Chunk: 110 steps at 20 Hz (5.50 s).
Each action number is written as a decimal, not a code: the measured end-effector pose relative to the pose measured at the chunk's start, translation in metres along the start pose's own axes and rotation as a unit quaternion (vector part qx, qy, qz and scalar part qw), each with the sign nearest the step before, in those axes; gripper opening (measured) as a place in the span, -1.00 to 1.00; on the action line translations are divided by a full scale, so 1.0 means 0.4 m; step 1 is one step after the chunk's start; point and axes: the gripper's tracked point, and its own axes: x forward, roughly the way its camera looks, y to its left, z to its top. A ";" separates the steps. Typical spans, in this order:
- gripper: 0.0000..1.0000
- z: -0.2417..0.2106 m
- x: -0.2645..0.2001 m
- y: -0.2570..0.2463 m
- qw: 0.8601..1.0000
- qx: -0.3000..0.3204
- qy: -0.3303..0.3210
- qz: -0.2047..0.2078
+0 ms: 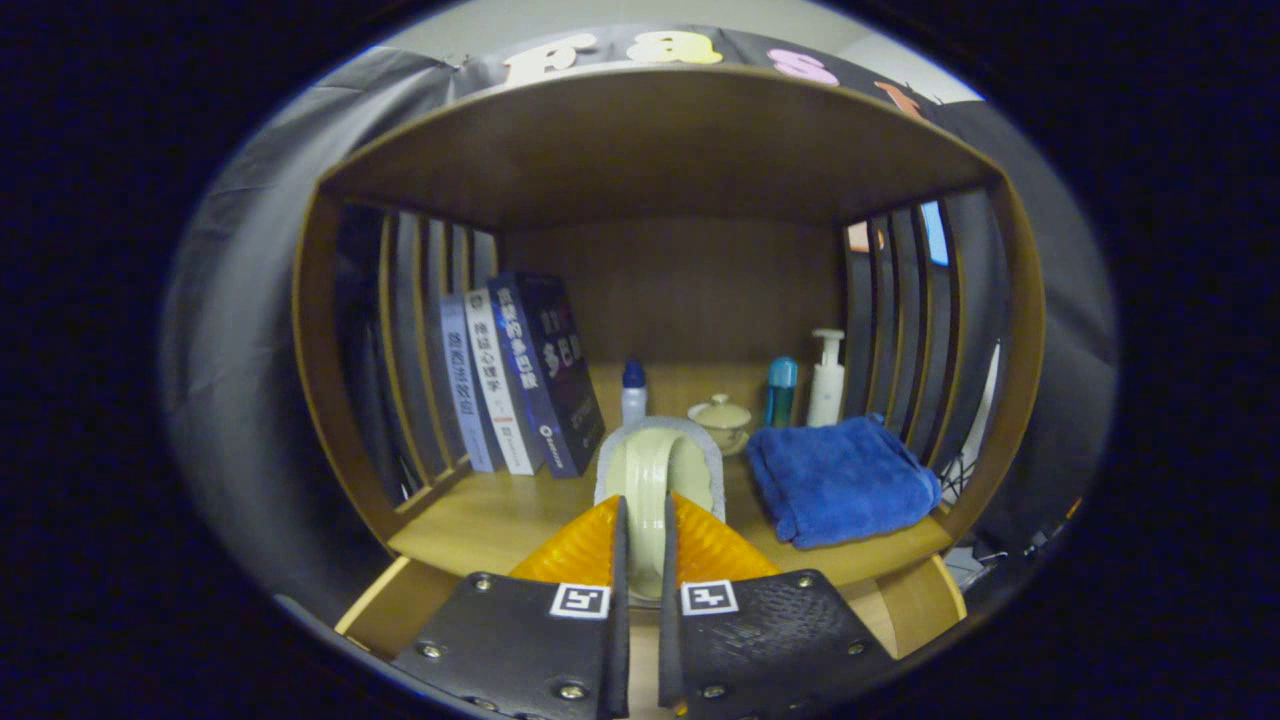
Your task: Pull open the drawer, take out the items inside it, and place them on the countertop above the cabinet.
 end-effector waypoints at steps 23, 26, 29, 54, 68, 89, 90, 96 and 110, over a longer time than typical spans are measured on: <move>-0.60 -0.090 0.173 -0.069 0.996 0.062 0.027 -0.050; -0.07 -0.115 0.146 -0.058 0.996 0.052 0.047 -0.047; 0.54 -0.120 0.104 -0.060 0.997 0.033 0.053 -0.053; 1.00 -0.217 -0.504 -0.039 0.999 0.030 -0.042 -0.011; 1.00 -0.451 -0.561 -0.087 0.996 0.049 -0.072 -0.024; 0.98 -0.564 -0.381 -0.083 0.993 0.117 -0.016 0.002; 0.98 -0.561 -0.372 -0.082 0.993 0.118 -0.016 0.002; 0.99 -0.526 -0.307 -0.076 0.993 0.098 -0.058 -0.011; 0.98 -0.478 -0.097 -0.071 0.991 0.098 -0.094 -0.017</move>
